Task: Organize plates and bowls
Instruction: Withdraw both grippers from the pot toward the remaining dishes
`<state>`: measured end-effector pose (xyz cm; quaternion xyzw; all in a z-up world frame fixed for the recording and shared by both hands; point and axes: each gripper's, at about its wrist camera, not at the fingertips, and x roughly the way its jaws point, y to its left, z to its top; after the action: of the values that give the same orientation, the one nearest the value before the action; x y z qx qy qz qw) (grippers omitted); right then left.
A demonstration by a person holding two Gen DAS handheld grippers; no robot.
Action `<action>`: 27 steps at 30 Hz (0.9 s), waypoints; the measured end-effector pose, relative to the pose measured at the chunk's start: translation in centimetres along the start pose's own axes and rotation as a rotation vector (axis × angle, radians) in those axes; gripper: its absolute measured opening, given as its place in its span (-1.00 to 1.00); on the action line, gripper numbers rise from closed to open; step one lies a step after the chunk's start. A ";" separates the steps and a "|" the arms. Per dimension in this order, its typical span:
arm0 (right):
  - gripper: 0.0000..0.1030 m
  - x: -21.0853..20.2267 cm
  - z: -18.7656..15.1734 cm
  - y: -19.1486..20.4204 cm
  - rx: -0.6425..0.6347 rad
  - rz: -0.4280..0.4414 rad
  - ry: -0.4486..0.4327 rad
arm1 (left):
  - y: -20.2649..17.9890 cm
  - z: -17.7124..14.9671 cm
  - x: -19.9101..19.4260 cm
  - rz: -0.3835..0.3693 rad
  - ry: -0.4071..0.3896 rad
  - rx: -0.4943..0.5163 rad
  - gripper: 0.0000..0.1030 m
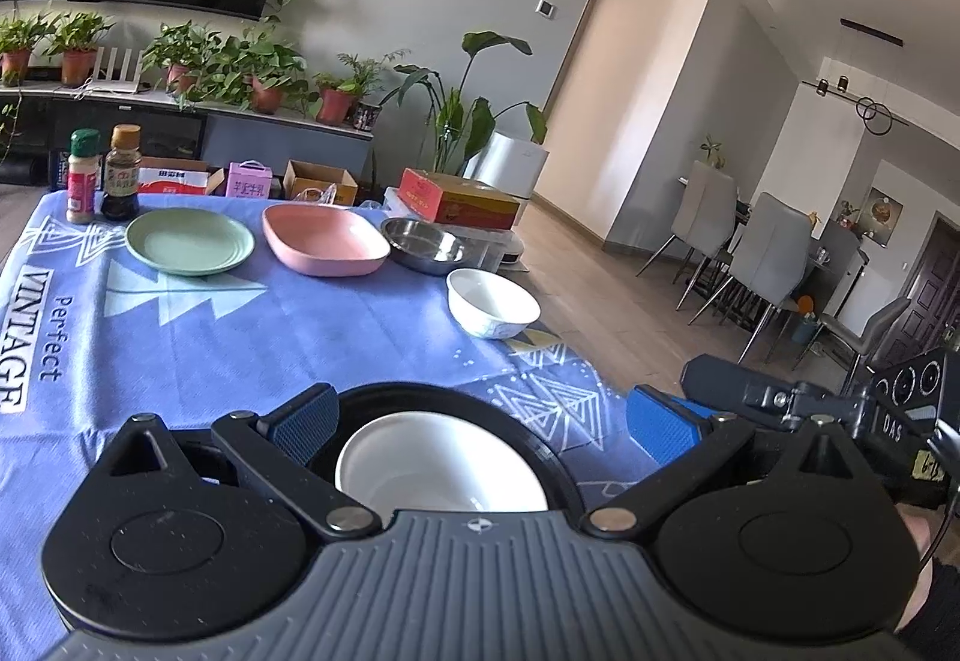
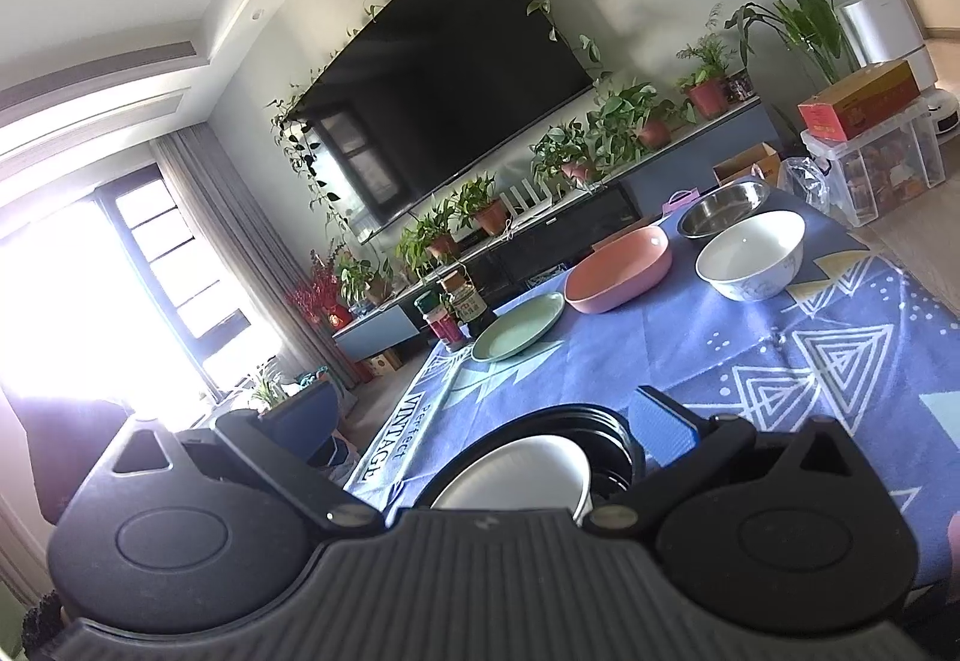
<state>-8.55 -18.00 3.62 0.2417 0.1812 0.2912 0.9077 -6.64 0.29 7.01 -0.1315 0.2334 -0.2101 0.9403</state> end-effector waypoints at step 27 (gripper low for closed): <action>1.00 -2.1 2.2 -3.4 0.074 0.006 -0.080 | -4.5 3.1 4.8 -0.041 0.022 0.046 0.99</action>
<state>-7.61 -22.42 4.02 0.2873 0.1545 0.2770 0.9038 -2.77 -5.43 9.37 -0.1121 0.2360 -0.2361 0.9360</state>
